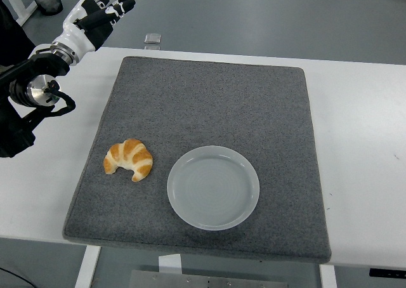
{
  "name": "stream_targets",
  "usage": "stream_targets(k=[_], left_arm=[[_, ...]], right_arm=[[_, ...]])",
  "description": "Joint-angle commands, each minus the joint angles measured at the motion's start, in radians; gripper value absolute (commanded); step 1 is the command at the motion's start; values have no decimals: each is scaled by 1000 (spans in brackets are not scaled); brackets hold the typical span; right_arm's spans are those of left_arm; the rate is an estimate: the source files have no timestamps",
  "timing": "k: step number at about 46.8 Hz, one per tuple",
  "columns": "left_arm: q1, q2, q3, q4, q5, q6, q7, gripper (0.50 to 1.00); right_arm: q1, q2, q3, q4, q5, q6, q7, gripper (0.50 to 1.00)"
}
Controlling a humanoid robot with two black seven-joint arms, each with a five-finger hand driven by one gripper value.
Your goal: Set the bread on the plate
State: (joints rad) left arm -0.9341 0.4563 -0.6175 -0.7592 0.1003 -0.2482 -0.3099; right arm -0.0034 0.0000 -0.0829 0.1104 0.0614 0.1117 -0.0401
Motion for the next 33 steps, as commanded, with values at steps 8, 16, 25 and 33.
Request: stream_targets(k=[8, 16, 25, 33], left_arm=[[-48, 19, 13, -5, 19, -2, 0, 1000], [-60, 31, 25, -54, 42, -11, 2, 1000], [-117, 88, 150, -153, 225, -28, 0, 1000], [-178, 146, 269, -210, 262, -25, 3, 1000]], right_arm=[[0, 0, 0, 0, 0, 0, 0, 952], [0, 0, 0, 0, 0, 0, 0, 952], [0, 0, 0, 0, 0, 0, 0, 952], [0, 0, 0, 0, 0, 0, 0, 952]])
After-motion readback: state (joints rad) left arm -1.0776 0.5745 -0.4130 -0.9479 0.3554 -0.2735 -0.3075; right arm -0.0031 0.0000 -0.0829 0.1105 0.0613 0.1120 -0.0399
